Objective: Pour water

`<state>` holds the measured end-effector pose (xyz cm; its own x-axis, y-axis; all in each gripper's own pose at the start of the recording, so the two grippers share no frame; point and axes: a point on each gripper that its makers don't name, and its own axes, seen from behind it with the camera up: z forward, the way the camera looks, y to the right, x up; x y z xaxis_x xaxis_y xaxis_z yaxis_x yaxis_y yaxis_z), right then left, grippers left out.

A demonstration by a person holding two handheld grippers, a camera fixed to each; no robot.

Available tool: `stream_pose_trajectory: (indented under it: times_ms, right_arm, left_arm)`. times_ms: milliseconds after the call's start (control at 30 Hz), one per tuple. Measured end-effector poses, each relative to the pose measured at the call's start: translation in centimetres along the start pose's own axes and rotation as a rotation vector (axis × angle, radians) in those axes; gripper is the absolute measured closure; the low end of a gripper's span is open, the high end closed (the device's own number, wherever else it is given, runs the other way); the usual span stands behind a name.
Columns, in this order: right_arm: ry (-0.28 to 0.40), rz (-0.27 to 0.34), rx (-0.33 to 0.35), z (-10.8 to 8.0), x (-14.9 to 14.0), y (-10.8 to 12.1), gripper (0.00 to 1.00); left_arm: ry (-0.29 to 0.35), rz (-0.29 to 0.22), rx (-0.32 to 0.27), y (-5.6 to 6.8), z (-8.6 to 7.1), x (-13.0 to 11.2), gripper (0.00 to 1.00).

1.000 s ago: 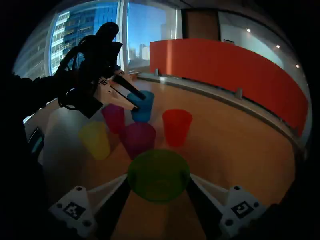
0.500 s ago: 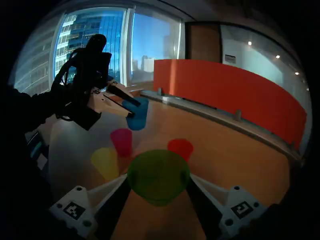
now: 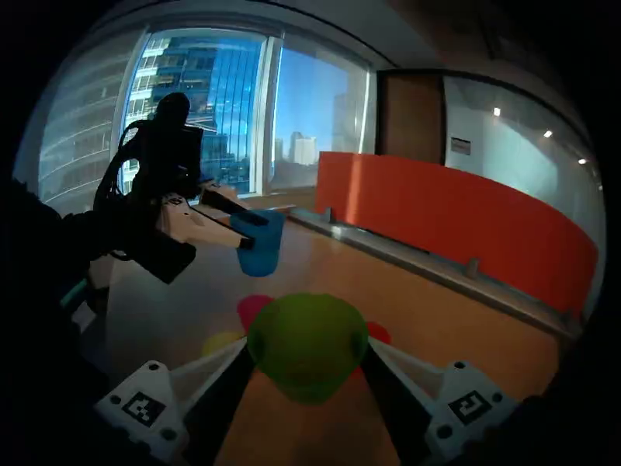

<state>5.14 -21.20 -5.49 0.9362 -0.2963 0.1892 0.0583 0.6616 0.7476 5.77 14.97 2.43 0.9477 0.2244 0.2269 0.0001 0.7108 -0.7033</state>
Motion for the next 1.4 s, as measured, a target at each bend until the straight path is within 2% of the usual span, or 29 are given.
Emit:
stream_pose_trajectory:
  times_ms: [167,500,767,1100,1400]
  right_arm:
    - [0.051,-0.006,0.010,0.4,1.9,-0.6,0.09]
    - [0.153,0.015,0.034,1.3,5.0,-1.2,0.09]
    - [0.204,0.013,0.042,2.0,7.0,-1.2,0.09]
    - [0.227,-0.003,0.034,3.1,8.1,-1.0,0.09]
    - [0.209,-0.014,0.036,4.2,8.1,-1.1,0.10]
  left_arm:
    - [0.036,-0.012,0.014,0.2,-1.4,0.5,0.15]
    - [0.085,-0.027,0.028,0.7,-3.0,0.9,0.15]
    - [0.110,-0.010,0.040,1.0,-3.9,1.1,0.15]
    - [0.139,0.004,0.058,1.0,-4.6,1.3,0.15]
    - [0.170,0.064,0.089,0.9,-5.3,1.9,0.15]
